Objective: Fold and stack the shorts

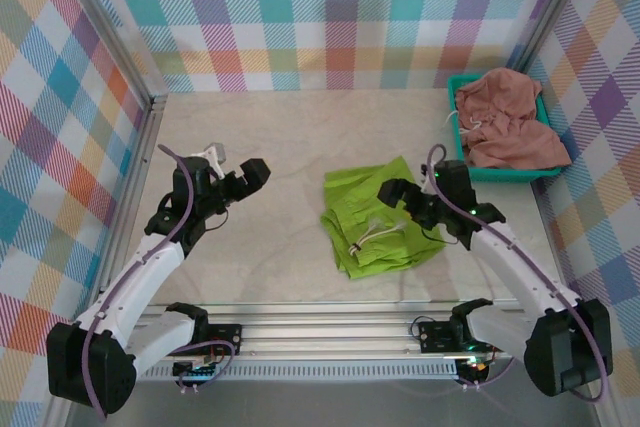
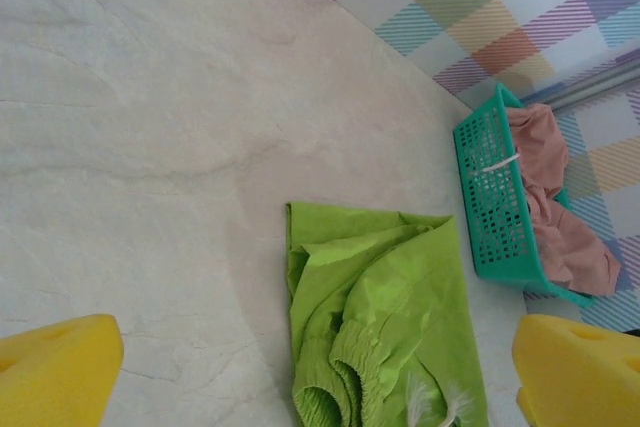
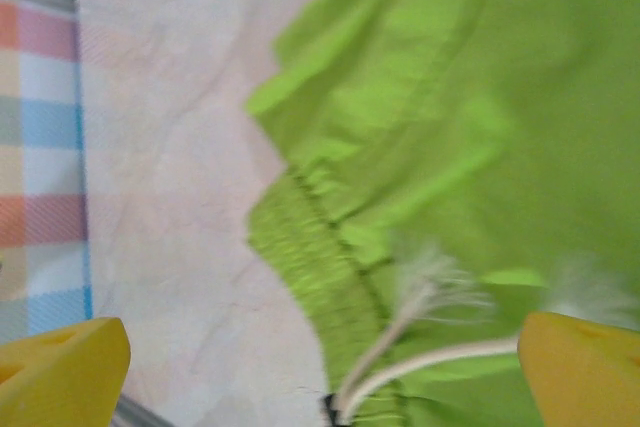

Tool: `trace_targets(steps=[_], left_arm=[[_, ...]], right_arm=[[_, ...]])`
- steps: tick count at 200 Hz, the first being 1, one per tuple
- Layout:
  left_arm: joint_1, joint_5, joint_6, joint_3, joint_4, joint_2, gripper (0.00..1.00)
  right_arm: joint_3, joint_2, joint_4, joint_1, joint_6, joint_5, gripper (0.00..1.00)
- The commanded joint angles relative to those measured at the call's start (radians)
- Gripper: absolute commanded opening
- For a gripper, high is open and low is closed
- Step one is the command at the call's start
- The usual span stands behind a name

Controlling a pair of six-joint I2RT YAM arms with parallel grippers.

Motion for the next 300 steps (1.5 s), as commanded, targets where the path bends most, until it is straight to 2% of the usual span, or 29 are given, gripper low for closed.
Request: trace_targets(steps=[1,33,56,76,144,192,216,251,300], left_arm=[[0.004,0.007,-0.005,-0.001,0.014,-0.020,1.00],[0.004,0.009,-0.004,0.006,-0.002,-0.025,1.00],[0.004,0.001,-0.002,0.005,-0.011,-0.037,1.00],[0.004,0.001,-0.001,0.003,-0.014,-0.040,1.00],[0.003,-0.003,-0.001,-0.016,-0.003,-0.040,1.00],[0.004,0.004,-0.010,-0.026,0.014,-0.033,1.00],[0.004,0.002,-0.008,-0.030,0.011,-0.036,1.00],[0.004,-0.003,-0.009,-0.032,0.006,-0.040,1.00],[0.004,-0.020,0.002,-0.029,-0.025,-0.065,1.00]], right_arm=[[0.068,0.119,0.056,0.082,0.002,0.004,0.99],[0.122,0.311,0.171,0.148,0.081,-0.033,1.00],[0.078,0.385,0.273,0.152,0.149,-0.041,0.99],[0.042,0.424,0.282,0.145,0.152,-0.011,0.99],[-0.128,0.376,0.262,-0.011,0.089,-0.007,0.99],[-0.134,0.405,0.315,-0.021,0.134,-0.038,0.99],[-0.115,0.463,0.382,0.005,0.194,-0.052,0.99],[-0.001,0.608,0.480,0.080,0.314,-0.051,1.00],[0.142,0.794,0.569,0.164,0.495,0.049,0.99]])
